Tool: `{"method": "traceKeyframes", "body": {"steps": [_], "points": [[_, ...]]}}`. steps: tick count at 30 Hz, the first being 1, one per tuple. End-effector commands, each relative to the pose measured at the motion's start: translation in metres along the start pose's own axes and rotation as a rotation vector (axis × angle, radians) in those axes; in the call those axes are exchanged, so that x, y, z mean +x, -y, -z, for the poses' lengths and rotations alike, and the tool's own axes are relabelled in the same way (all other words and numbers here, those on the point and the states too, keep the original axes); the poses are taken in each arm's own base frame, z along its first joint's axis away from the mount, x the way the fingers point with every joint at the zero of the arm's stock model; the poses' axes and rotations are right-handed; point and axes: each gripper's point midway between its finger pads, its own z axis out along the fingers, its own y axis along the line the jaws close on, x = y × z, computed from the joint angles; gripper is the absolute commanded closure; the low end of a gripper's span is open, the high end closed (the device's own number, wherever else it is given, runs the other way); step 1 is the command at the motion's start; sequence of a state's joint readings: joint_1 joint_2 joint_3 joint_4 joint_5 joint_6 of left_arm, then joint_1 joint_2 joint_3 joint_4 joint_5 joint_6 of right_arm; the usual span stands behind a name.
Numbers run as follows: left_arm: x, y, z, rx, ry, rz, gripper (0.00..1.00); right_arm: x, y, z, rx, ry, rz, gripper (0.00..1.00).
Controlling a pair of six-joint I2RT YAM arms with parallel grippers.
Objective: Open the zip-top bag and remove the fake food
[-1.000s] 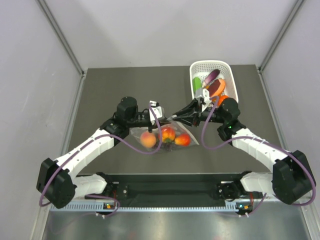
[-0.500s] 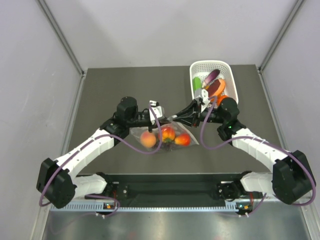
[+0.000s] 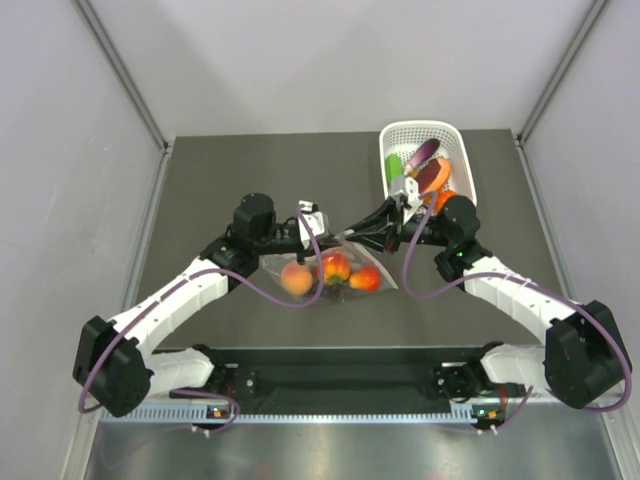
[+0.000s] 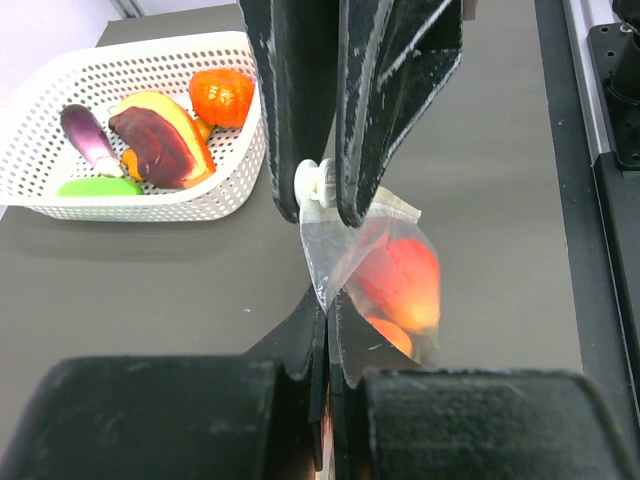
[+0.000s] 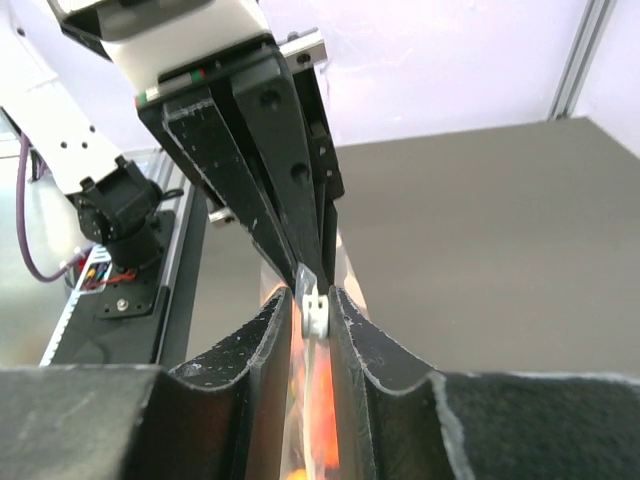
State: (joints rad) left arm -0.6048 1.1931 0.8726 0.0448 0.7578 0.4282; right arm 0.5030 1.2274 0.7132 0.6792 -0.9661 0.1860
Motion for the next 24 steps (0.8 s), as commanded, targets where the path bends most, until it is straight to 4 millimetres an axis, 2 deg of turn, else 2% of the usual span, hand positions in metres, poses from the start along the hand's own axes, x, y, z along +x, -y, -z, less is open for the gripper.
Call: {"method": "traceKeyframes", "body": {"steps": [1,17,24], "points": [[-0.019,-0.004,0.002,-0.013,0.056,-0.058,1.0,-0.023,-0.011,-0.003,-0.048,0.066,0.076,0.78],[-0.021,-0.004,0.004,-0.023,0.061,-0.063,1.0,-0.014,-0.006,-0.004,-0.032,0.028,0.053,0.81],[-0.022,-0.006,0.005,-0.034,0.066,-0.062,1.0,-0.008,-0.001,-0.005,-0.029,0.002,0.032,0.94]]}}
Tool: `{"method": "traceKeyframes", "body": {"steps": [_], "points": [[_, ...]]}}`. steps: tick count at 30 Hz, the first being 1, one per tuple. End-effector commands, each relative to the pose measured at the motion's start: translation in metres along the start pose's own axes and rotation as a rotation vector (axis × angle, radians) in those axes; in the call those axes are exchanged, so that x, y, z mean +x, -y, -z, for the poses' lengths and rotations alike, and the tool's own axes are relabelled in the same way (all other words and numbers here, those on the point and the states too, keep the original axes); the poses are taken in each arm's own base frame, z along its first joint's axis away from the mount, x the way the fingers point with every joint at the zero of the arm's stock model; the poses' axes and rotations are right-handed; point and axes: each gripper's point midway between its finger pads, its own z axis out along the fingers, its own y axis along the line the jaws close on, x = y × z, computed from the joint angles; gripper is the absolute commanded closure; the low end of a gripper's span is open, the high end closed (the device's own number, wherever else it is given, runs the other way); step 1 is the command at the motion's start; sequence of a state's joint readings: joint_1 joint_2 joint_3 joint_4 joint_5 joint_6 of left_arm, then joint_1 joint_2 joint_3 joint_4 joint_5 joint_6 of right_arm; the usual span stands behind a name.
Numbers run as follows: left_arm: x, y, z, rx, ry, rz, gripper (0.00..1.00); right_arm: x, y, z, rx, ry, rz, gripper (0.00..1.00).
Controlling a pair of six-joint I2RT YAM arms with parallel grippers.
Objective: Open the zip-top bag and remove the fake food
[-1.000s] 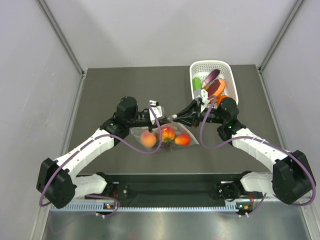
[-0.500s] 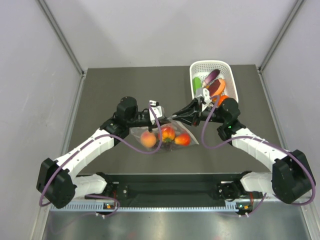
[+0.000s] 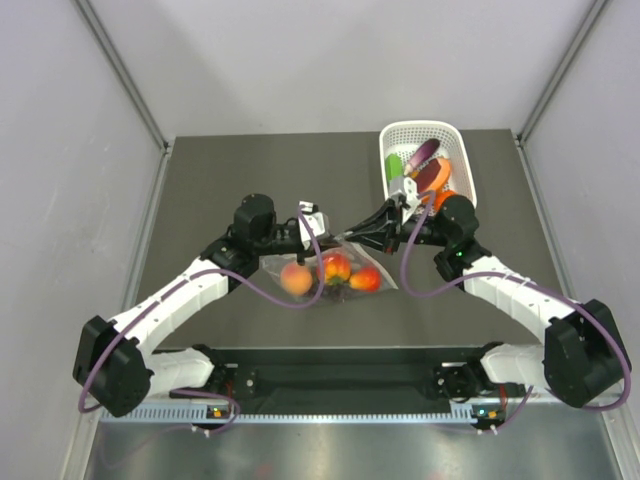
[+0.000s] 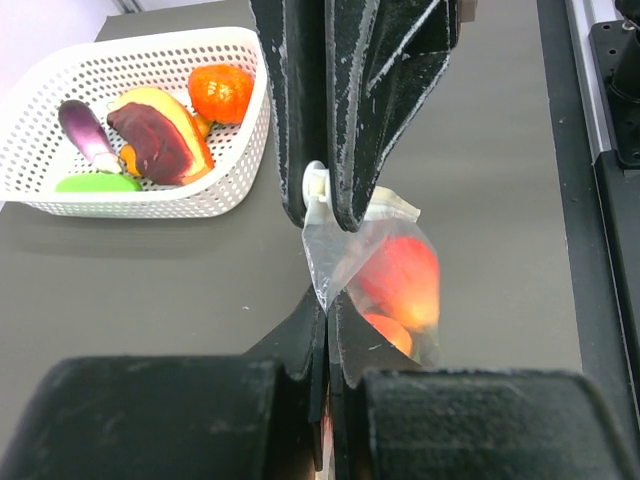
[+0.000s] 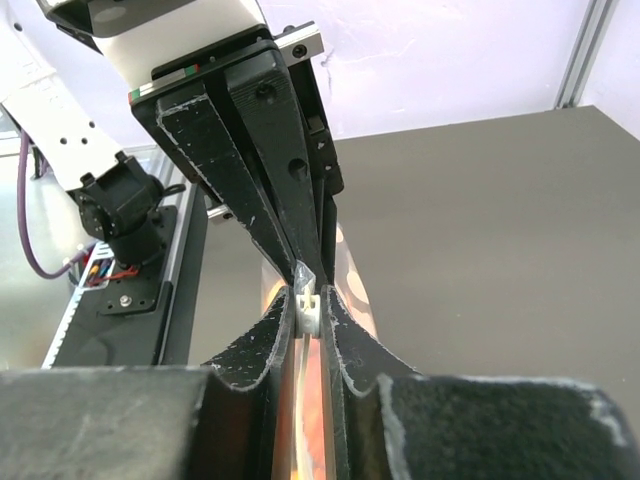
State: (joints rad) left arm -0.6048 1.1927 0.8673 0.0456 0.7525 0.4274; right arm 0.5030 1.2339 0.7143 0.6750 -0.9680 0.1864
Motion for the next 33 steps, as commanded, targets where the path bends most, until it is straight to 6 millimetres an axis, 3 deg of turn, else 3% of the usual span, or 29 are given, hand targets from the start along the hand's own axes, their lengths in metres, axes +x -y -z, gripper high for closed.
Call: {"method": "traceKeyframes", "body": {"steps": [1,3,20,33], "points": [[-0.025,-0.006,0.005,-0.034,0.074,-0.066,1.0,-0.009,-0.003,-0.005,-0.03,0.005,0.038,0.96],[-0.028,-0.009,0.006,-0.054,0.085,-0.066,1.0,-0.007,-0.002,-0.005,-0.028,0.0,0.037,1.0],[-0.041,-0.043,0.009,-0.244,0.118,0.041,1.0,0.003,0.0,0.003,0.025,-0.037,0.062,1.0],[-0.048,-0.048,0.014,-0.275,0.161,0.065,1.0,0.015,0.01,0.001,0.049,-0.059,0.041,1.0]]}}
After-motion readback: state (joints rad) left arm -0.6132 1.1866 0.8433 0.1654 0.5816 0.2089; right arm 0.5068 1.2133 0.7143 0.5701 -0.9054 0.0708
